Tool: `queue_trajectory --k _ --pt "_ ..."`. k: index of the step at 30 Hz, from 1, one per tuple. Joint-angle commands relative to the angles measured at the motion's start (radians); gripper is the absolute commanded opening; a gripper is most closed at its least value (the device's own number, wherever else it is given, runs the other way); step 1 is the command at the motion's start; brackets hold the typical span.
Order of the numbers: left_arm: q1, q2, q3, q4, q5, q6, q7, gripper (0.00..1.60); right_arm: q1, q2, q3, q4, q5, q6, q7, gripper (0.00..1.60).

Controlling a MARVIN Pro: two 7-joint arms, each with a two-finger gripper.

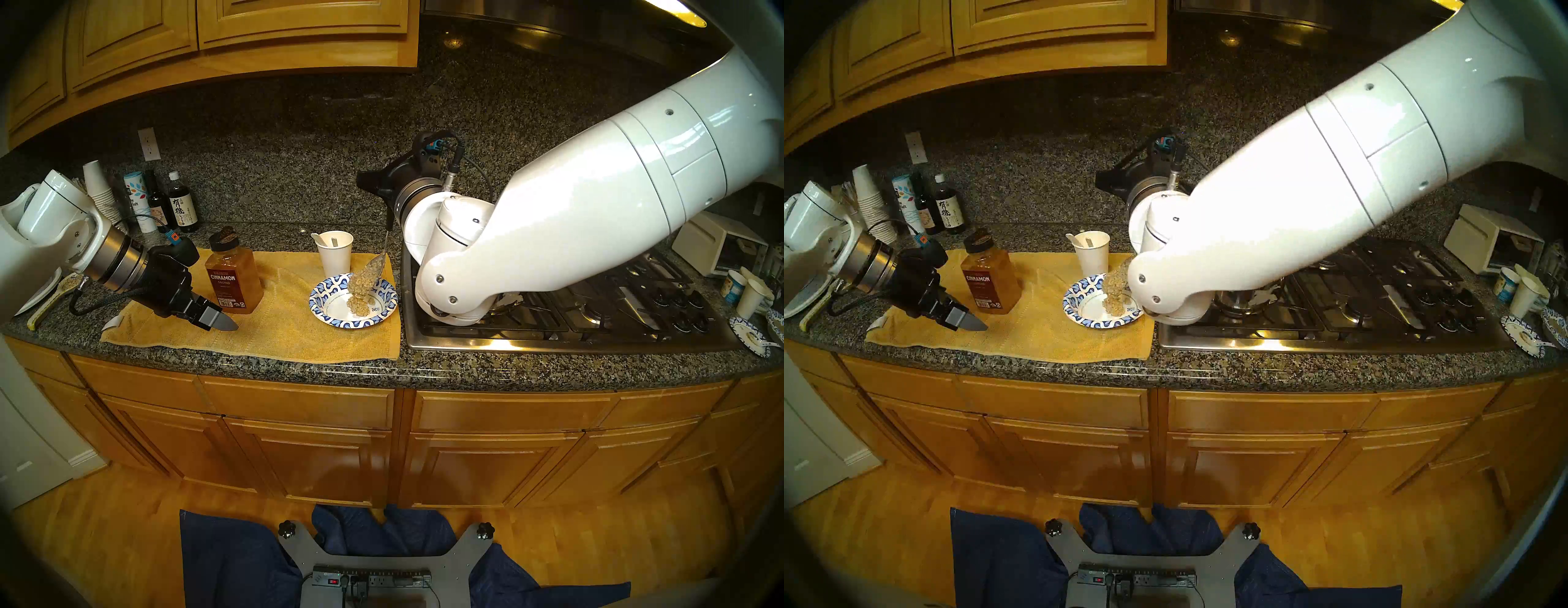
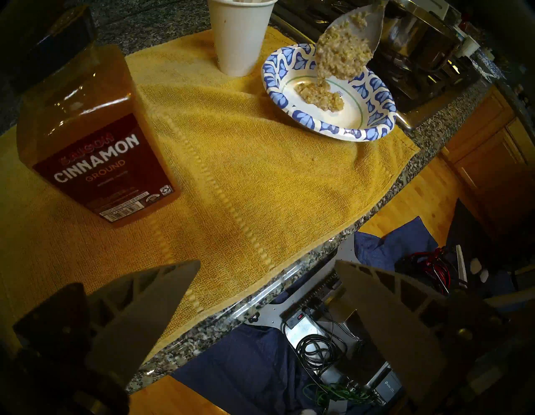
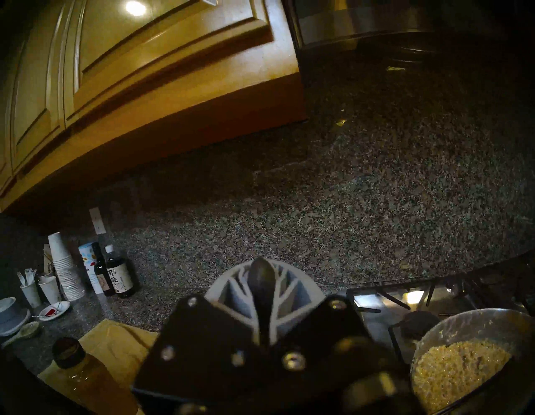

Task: Scoop oatmeal into bowl and add cinnamon

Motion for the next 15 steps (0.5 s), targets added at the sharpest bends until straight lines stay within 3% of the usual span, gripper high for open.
queue_trajectory --k 1,15 --pt "-0.024 -0.002 -0.023 0.001 -0.001 -0.003 0.001 1.6 0.038 -0.008 -0.01 0.036 -0.083 -0.002 -0.018 0.0" --pt "-0.022 -0.002 -0.023 0.001 -0.001 -0.004 0.0 1.6 0.029 -0.033 -0.061 0.058 -0.193 -0.002 -0.021 0.0"
